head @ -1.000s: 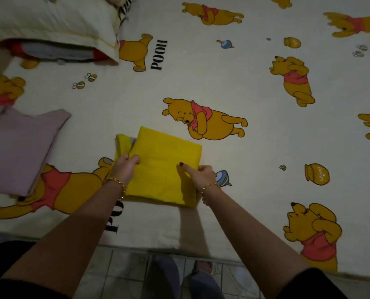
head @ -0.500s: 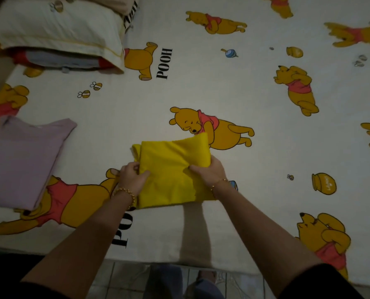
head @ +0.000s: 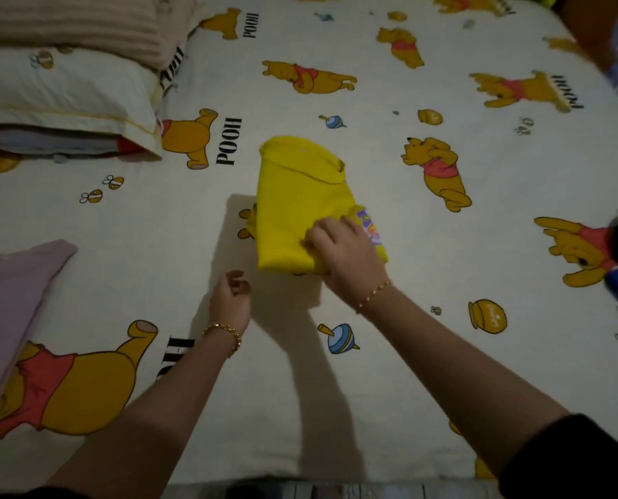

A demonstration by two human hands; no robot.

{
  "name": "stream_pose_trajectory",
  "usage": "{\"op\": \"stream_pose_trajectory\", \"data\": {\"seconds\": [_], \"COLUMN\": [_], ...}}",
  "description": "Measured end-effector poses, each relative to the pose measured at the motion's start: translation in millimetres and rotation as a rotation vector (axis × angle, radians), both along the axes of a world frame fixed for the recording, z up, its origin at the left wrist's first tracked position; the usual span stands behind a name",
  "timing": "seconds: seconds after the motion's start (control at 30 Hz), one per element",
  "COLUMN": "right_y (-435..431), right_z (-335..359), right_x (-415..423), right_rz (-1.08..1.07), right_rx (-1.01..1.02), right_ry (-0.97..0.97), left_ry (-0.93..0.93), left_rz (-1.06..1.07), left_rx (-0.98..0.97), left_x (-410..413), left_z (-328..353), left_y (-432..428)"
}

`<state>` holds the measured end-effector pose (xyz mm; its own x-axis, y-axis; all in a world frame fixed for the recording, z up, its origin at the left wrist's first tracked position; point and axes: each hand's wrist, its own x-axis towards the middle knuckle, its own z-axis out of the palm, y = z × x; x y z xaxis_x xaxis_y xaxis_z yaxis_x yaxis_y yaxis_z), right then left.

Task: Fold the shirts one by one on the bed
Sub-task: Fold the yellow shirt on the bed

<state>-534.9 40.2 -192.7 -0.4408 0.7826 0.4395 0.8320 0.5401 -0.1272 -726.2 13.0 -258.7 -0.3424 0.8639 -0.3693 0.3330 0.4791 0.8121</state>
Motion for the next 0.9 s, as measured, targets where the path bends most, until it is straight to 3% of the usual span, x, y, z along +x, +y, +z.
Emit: {"op": "stream_pose_trajectory", "data": {"seconds": [0.13, 0.2, 0.37, 0.53, 0.67, 0.77, 0.83, 0.9], "right_y": [-68.9, -93.2, -86.6, -52.5, -46.5, -51.7, -57.4, -62.9], "right_z": [-82.7, -102.1, -103.7, -87.8, -88.1, -86.8, -85.1, -86.6], "right_x": [11.2, 12.7, 24.0, 29.9, 29.9, 29.4, 30.0, 32.5], "right_rz": [0.033, 0.011, -0.364, -0.820, -0.870, -0.803, -0.765, -0.781], "right_rx": [-0.336, -0.453, -0.475, -0.906, -0.863, -0.775, -0.742, -0.817], "right_ry": [-0.236, -0.201, 0.234, 0.709, 0.806, 1.050, 1.195, 1.246], "left_ry": [0.036, 0.045, 0.000, 0.016, 0.082, 0.100, 0.035, -0.070], "left_rz": [0.018, 0.012, -0.003, 0.094, 0.045, 0.062, 0.083, 0.095], "left_rx": [-0.042, -0.038, -0.021, -0.031, -0.147, 0.000, 0.123, 0.129], "left_x": [10.0, 14.7, 26.7, 38.2, 38.6, 39.7, 41.4, 43.3], "left_z": [-13.1, -19.2, -24.3, -22.0, -21.9, -14.5, -10.2, -9.7], "left_y": [-22.0, -29.2, -31.2, -24.4, -24.5, -30.1, -39.0, -48.2]}}
